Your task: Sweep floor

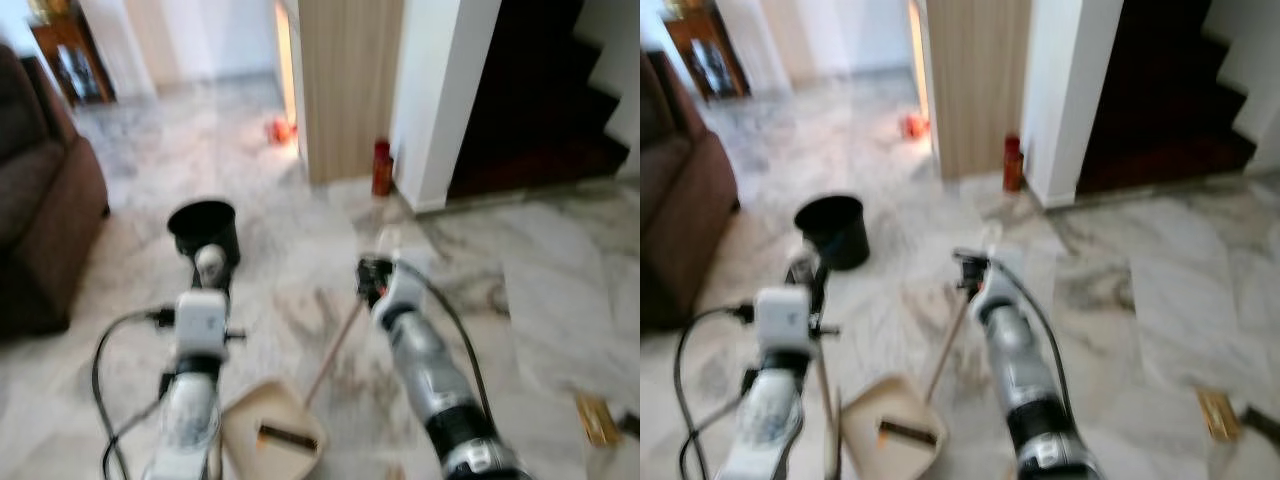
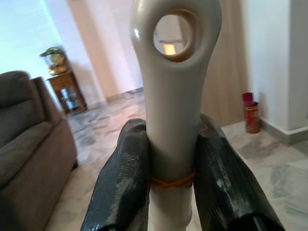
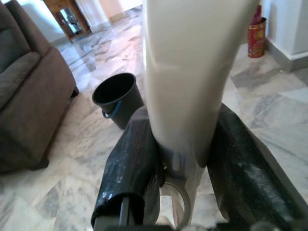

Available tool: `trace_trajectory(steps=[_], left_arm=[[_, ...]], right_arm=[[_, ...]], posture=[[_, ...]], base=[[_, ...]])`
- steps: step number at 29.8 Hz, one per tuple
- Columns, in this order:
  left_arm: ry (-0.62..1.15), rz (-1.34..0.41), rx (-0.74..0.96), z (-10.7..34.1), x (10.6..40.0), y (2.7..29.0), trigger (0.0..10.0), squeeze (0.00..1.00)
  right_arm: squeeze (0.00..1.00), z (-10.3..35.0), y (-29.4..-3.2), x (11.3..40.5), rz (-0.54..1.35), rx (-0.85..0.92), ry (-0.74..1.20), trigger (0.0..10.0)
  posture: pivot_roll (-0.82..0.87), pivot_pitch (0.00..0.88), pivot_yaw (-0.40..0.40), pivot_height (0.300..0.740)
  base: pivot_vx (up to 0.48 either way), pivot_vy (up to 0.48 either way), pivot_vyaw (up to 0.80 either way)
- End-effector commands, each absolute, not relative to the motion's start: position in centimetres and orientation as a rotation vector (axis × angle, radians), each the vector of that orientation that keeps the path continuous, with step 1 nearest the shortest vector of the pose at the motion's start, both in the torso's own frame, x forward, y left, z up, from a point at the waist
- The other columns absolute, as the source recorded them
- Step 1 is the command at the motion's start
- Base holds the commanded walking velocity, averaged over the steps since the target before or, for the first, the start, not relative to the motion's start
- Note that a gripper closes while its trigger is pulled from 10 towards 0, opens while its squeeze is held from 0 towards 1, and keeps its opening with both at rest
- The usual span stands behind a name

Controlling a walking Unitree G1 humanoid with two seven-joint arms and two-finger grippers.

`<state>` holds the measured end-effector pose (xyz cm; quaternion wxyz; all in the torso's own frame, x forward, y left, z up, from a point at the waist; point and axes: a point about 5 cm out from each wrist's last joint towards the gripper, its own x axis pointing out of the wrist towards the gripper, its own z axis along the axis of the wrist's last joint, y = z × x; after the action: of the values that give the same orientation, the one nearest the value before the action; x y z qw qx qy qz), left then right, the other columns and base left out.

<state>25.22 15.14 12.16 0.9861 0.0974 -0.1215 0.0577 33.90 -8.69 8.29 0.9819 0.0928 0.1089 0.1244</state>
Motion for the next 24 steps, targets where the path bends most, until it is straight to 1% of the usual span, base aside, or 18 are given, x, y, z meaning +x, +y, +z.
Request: trace_trajectory(steps=[1, 5, 10, 13, 21, 24], left_arm=[[-0.292, 0.103, 0.187, 13.16, 25.42, 14.58, 10.0, 0.00], [-0.291, 0.102, 0.188, 13.16, 25.42, 14.57, 10.0, 0.00], [-0.290, 0.102, 0.189, 13.16, 25.42, 14.58, 10.0, 0.00], [-0.289, 0.101, 0.189, 13.14, 25.43, 14.58, 10.0, 0.00], [-0.288, 0.100, 0.188, 13.13, 25.42, 14.54, 10.0, 0.00], [-0.288, 0.099, 0.187, 13.14, 25.42, 14.54, 10.0, 0.00]], right_arm=[[0.00, 9.48, -8.82, 34.41, 0.251, 0.216, 0.172, 10.0], [0.00, 9.48, -8.72, 34.36, 0.261, 0.213, 0.172, 10.0], [0.00, 9.53, -8.65, 34.33, 0.268, 0.210, 0.167, 10.0], [0.00, 9.51, -8.59, 34.32, 0.271, 0.213, 0.170, 10.0], [0.00, 9.47, -8.48, 34.23, 0.285, 0.214, 0.171, 10.0], [0.00, 9.53, -8.37, 34.20, 0.293, 0.208, 0.167, 10.0]], posture=[[-0.18, 0.000, 0.071, 0.740], [-0.18, 0.000, 0.071, 0.740], [-0.18, 0.000, 0.070, 0.740], [-0.18, 0.000, 0.070, 0.740], [-0.18, 0.000, 0.071, 0.740], [-0.18, 0.000, 0.071, 0.740]], base=[[0.289, 0.000, 0.00], [0.289, 0.000, 0.00], [0.292, 0.000, 0.80], [0.292, 0.000, 0.49], [0.292, 0.000, 0.00], [0.292, 0.000, 0.68]])
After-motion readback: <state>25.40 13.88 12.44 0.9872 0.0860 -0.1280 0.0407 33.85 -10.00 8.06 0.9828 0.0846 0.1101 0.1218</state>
